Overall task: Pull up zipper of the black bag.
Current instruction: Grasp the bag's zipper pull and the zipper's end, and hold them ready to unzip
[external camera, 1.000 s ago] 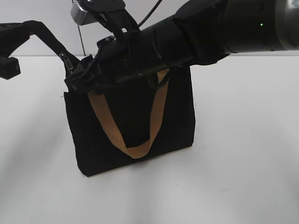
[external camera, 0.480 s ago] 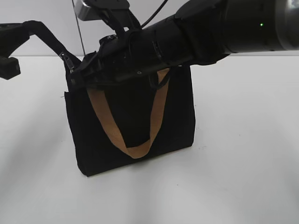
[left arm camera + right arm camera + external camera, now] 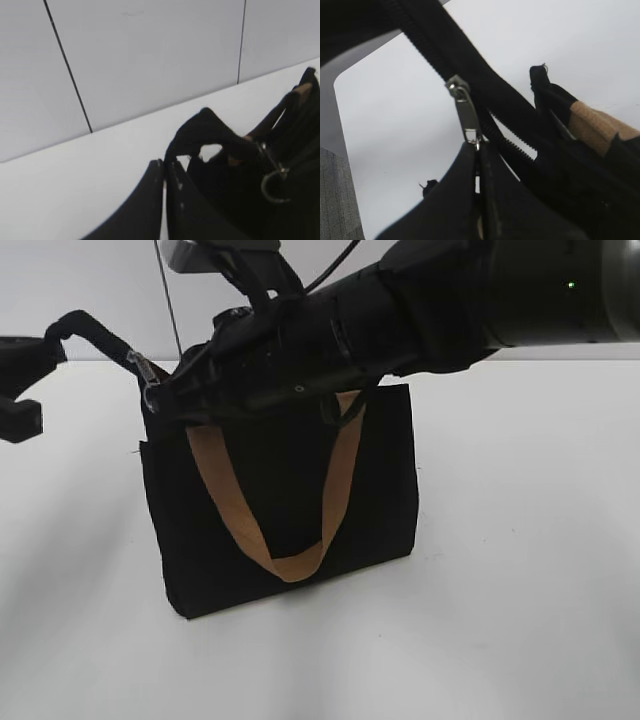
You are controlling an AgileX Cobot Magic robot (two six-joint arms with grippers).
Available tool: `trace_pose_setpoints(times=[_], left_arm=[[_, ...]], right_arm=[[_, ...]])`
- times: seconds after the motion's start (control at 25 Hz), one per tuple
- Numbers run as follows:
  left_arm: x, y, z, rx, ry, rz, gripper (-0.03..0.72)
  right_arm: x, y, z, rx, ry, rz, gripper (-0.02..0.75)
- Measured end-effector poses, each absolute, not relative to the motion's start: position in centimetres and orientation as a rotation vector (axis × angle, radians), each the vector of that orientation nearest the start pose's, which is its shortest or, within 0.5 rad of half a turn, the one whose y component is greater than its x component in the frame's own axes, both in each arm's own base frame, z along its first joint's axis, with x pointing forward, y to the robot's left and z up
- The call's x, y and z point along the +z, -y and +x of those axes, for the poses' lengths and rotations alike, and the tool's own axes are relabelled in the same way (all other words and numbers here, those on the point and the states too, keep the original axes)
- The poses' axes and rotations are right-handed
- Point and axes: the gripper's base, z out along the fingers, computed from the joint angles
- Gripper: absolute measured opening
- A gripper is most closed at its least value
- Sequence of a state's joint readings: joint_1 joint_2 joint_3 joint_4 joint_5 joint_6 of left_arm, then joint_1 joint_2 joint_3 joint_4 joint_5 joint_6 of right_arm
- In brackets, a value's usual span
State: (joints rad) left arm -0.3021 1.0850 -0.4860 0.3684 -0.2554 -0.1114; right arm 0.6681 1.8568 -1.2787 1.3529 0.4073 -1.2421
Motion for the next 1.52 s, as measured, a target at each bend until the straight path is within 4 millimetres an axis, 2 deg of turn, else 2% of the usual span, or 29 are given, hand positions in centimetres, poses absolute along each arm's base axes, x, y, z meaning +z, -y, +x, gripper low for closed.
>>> trace_pose_setpoints(times=[0.24, 0.6, 0.84, 1.16, 1.24, 1.44, 1.52], left_arm=[[24.8, 6.6, 20.3, -0.055, -1.934, 0.571, -0.01], [23.7, 6.0, 19.9, -0.005, -2.072, 0.569, -0.01], [23.6, 5.9, 19.8, 0.003, -2.095, 0.568, -0.01], [24.1, 6.4, 20.4, -0.081, -2.023, 0.495, 0.0], [23.8, 6.5, 20.6, -0.11, -2.042, 0.453, 0.058], [22.1, 6.7, 21.4, -0.16, -2.141, 0.362, 0.429], [21.3, 6.8, 21.7, -0.147, -2.168, 0.387, 0.473]], right_arm=[[24.1, -28.2, 30.6, 0.937, -2.085, -0.855, -0.001], [23.8, -26.3, 31.2, 0.976, -2.183, -0.851, -0.001], [23.8, -24.5, 32.2, 1.0, -2.216, -0.815, -0.001], [23.8, -24.4, 32.1, 1.037, -2.222, -0.82, -0.001], [23.9, -24.5, 32.1, 1.04, -2.222, -0.819, -0.001], [23.9, -24.5, 32.0, 1.043, -2.223, -0.819, -0.001], [23.9, -24.5, 32.0, 1.044, -2.222, -0.818, -0.001]])
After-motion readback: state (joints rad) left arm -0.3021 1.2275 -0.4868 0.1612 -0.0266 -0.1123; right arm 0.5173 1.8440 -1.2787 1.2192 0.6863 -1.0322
